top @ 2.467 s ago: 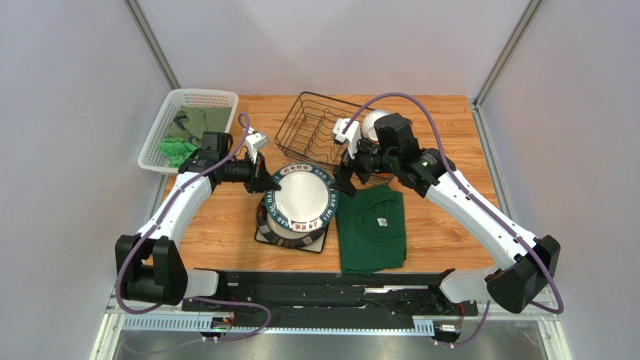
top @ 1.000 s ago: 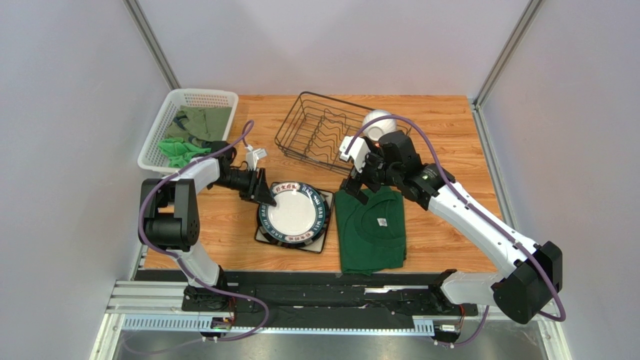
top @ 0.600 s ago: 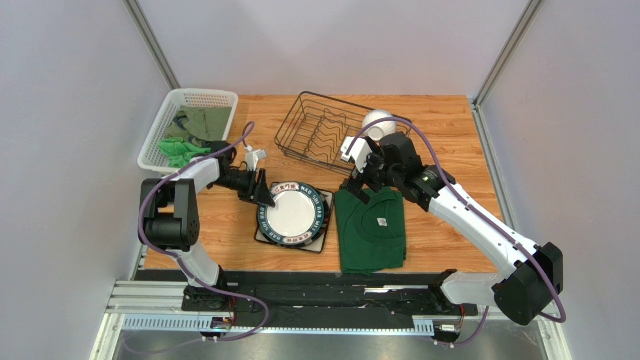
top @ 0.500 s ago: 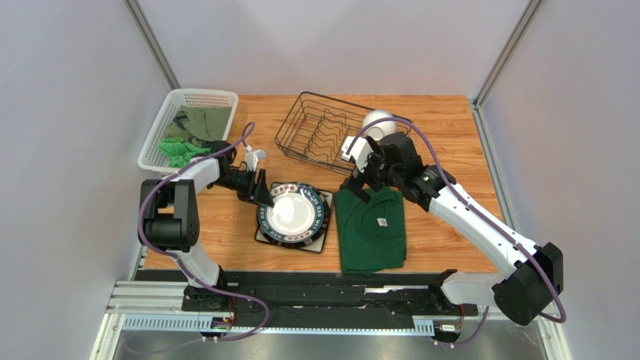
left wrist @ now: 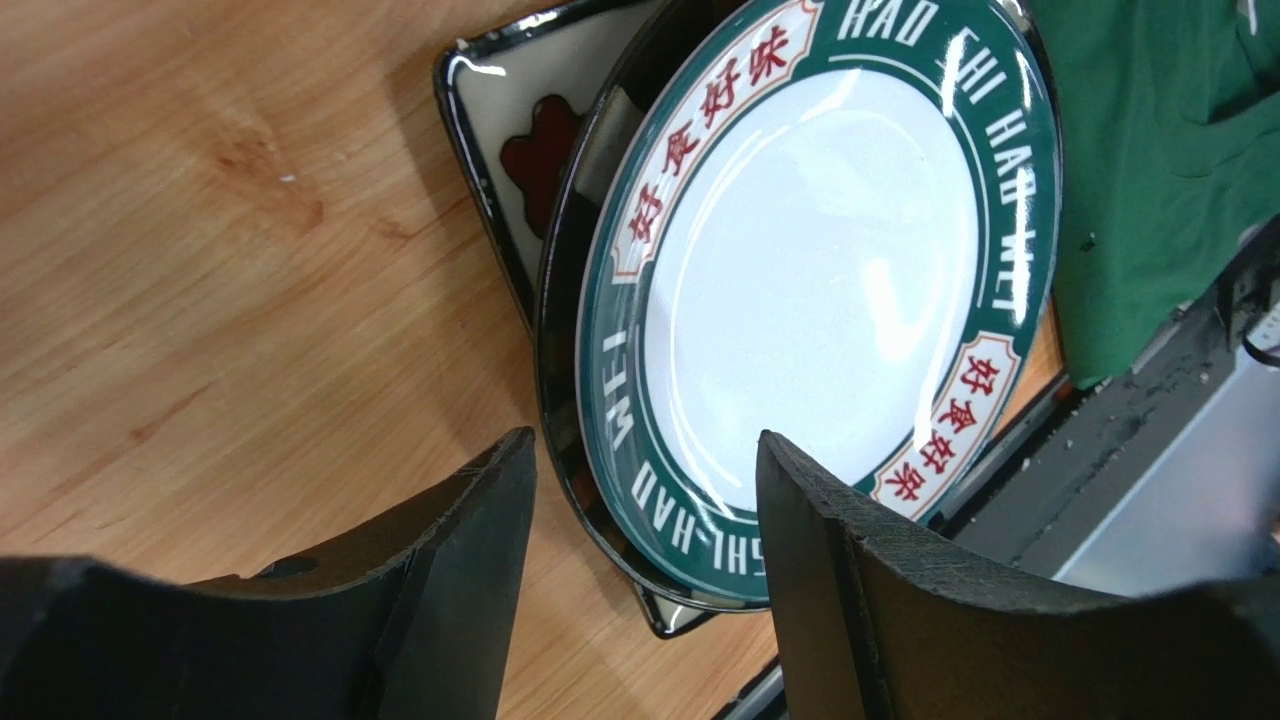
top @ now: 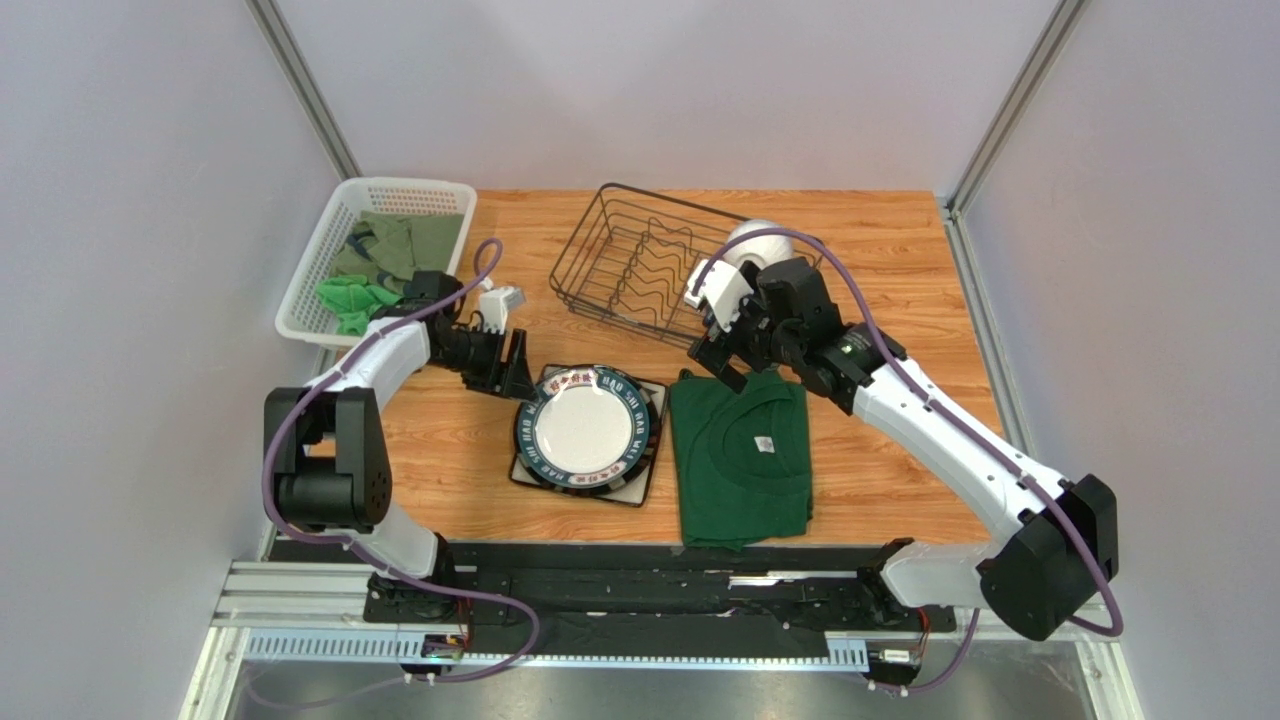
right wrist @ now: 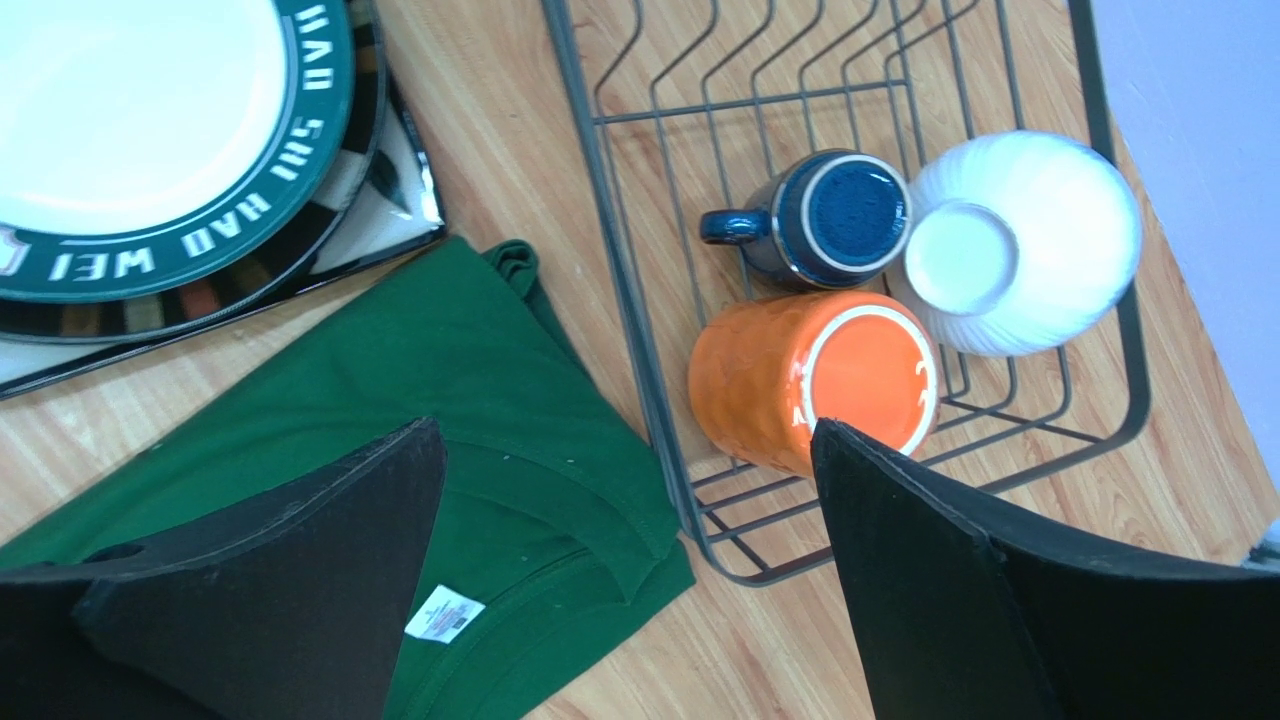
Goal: Unload the mixed dishes from the dish rack
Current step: Place the plate at the center of the board, then pick up the cup from the dish rack.
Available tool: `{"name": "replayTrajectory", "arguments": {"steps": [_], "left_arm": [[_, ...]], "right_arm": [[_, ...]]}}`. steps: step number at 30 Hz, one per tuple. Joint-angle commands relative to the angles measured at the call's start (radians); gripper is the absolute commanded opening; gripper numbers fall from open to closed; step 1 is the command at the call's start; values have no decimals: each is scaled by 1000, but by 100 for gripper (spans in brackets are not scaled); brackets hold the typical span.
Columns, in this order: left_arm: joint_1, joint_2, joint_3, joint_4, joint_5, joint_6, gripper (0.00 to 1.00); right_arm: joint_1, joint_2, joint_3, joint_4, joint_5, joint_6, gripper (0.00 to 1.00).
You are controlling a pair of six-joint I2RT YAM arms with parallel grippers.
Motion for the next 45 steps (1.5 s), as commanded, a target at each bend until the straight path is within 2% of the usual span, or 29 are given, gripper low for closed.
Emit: {"name": "replayTrajectory", "arguments": {"steps": [1, 4, 8, 14, 29, 45], "left_arm": [[4, -68, 28, 27, -46, -5, 64], [4, -100, 32, 33, -53, 5, 65], [4, -144, 35, 42, -72, 21, 66], [4, -212, 38, 38, -59, 62, 71], [5, -255, 39, 31, -89, 90, 80], [4, -238, 40, 39, -77, 93, 80]], "right_arm": [[-22, 35, 75, 40, 65, 30, 100], [-41, 84, 122, 42, 70, 62, 100], [-64, 167, 206, 29, 152, 102, 100], [-102, 316, 334, 6, 168, 112, 100], [-122, 644, 610, -89, 191, 152, 100], [-137, 796, 659, -100, 229, 138, 99]]}}
